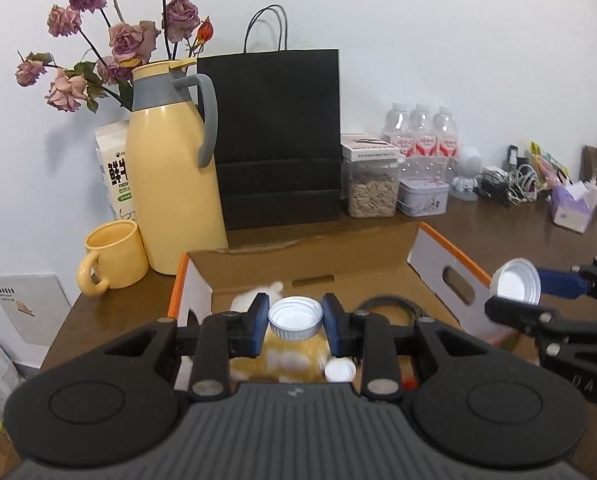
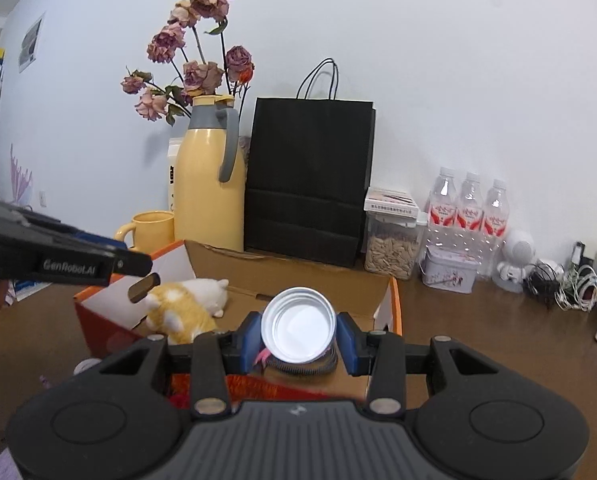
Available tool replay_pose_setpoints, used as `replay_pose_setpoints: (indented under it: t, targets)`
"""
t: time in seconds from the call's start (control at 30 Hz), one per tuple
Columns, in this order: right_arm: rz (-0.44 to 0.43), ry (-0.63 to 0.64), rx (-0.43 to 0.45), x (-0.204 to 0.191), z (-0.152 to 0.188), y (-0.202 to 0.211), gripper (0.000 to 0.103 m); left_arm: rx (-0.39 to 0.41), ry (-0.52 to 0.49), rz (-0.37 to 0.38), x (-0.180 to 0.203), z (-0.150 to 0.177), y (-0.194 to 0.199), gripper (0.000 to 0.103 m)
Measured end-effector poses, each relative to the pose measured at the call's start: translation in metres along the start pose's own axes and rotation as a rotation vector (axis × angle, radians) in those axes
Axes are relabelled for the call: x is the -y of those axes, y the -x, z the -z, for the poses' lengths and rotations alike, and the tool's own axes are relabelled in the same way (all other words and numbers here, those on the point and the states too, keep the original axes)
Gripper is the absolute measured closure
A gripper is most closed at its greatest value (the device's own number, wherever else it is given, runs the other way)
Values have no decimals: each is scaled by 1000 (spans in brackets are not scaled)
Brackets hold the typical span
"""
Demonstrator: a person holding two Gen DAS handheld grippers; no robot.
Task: Organize objects
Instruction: 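Carry the small white cap with the left toward the box while the right carries the white lid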
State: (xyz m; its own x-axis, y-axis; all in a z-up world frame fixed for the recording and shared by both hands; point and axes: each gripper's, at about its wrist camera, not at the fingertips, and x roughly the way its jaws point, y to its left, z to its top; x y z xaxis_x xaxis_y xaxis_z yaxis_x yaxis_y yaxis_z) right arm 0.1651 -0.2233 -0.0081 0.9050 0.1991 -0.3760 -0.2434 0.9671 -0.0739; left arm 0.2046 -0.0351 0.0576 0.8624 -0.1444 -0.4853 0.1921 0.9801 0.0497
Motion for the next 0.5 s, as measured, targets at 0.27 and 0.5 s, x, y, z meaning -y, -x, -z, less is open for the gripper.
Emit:
replay_pose_setpoints:
  t: [0.27,0.5]
  targets:
    - [2,20,-118,10,-26,-66,64,-89,53,-29,-1,-29,-61,74]
    - [16,-9,-261,21,-29,-130,64,-203,64,-13,-1,-32,-114,74]
